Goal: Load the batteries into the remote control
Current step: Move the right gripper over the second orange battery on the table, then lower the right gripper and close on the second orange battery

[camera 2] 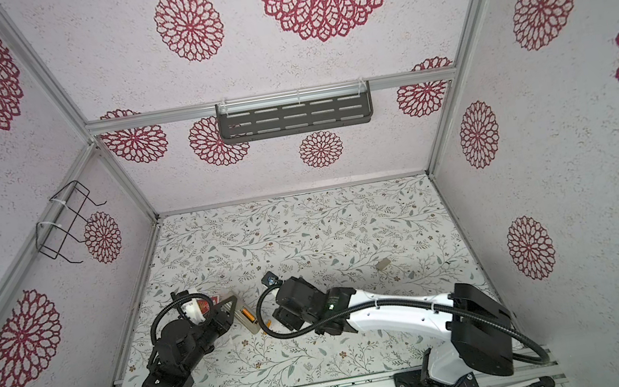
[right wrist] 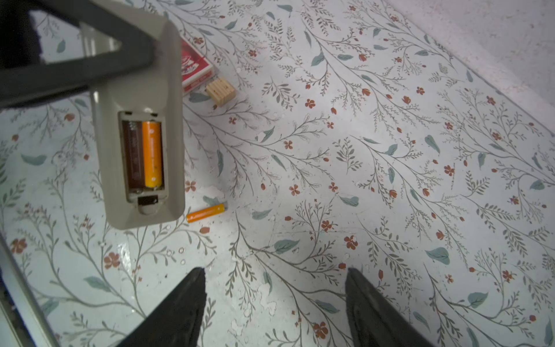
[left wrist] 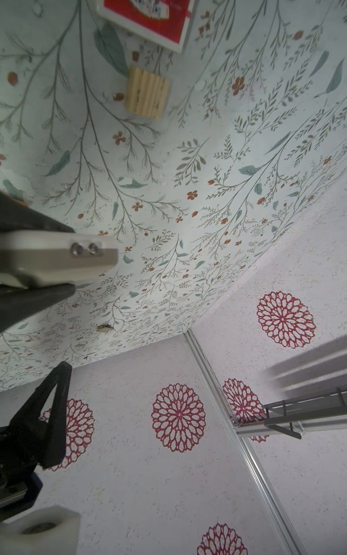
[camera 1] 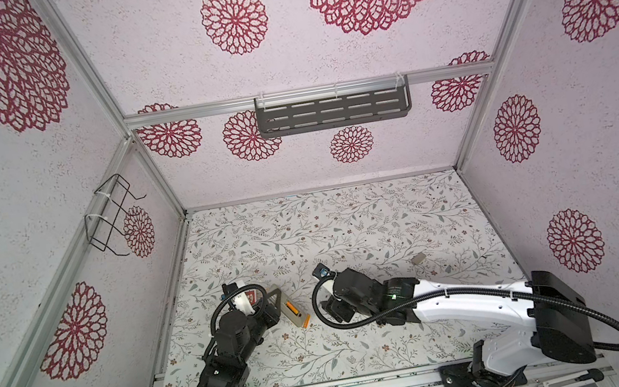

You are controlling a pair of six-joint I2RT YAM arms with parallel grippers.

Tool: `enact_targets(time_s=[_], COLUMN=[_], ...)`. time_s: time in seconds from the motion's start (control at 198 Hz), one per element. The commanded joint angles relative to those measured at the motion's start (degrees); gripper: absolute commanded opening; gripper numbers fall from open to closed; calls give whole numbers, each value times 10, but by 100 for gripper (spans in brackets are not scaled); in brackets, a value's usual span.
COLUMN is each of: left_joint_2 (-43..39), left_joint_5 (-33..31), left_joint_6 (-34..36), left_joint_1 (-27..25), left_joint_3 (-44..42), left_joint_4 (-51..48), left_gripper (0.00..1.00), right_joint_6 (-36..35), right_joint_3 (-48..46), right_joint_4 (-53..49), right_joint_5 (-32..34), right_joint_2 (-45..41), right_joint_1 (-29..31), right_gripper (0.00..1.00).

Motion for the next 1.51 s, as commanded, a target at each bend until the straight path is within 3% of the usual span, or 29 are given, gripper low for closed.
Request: enact_targets(time_s=[0.0, 0.288, 0.702, 0.994, 1.358, 1.504], left_joint_2=[-7, -49, -107, -200, -206, -211], left_joint_5=[-37, -70, -120, -139, -130, -124], left_joint_6=[28, 74, 61, 61, 52, 51], left_joint_1=[7, 7, 7, 8, 9, 9], left_joint_3=[-4, -20, -46, -40, -37, -35], left_joint_4=[16, 22, -5, -90, -107, -112], left_gripper=[0, 0, 0, 0, 0, 0], right_joint_6=[136, 253, 356, 368, 373, 376], right_joint_3=[41, 132, 223, 230, 225, 222], right_joint_4=[-47, -115, -180, -156, -120, -112], right_joint_5=[38, 54, 75, 50, 38, 29], right_joint_2=[32, 145, 249, 283, 302, 312], right_joint_1=[2, 19, 52, 52, 57, 57], right_gripper=[74, 75, 76, 75, 73, 67])
